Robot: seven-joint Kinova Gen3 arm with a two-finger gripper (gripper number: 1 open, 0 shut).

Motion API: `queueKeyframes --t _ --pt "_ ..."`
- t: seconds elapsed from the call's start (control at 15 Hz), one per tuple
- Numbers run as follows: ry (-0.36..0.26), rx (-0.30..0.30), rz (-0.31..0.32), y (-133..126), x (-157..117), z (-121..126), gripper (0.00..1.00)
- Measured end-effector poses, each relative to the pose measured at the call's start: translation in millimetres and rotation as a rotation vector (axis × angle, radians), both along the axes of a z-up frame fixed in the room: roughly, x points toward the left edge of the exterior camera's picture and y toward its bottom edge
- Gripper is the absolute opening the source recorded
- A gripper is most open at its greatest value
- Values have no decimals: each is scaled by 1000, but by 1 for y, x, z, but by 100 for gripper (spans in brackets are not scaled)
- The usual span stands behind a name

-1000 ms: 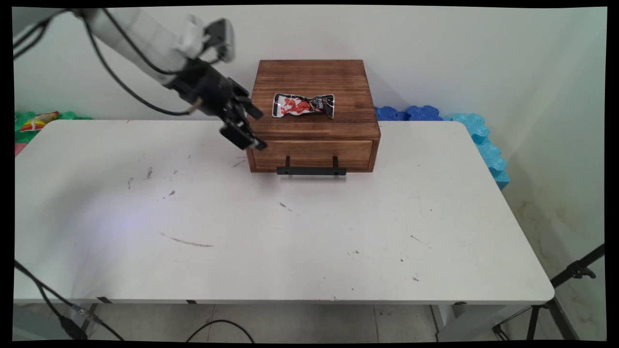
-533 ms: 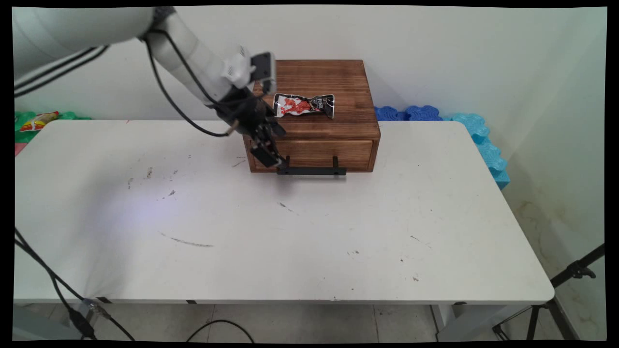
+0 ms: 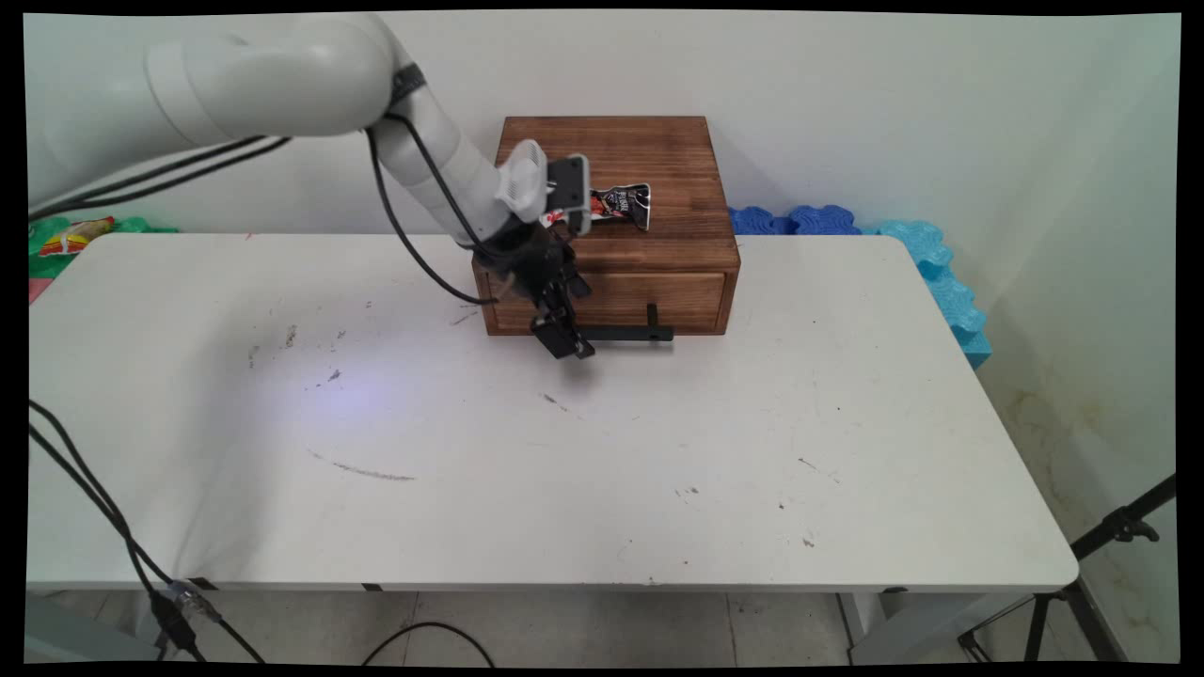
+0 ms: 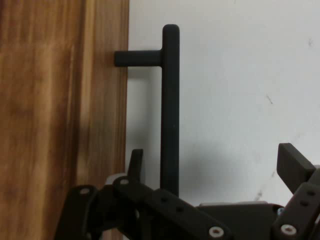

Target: Open the drawer

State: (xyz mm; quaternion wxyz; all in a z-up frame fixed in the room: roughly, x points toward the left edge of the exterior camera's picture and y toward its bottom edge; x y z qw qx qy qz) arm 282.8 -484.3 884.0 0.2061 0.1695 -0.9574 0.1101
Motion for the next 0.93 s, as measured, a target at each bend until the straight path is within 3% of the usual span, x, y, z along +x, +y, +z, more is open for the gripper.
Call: queueKeyframes --t 0.93 --pt "-25 6 -43 -15 -34 -55 100"
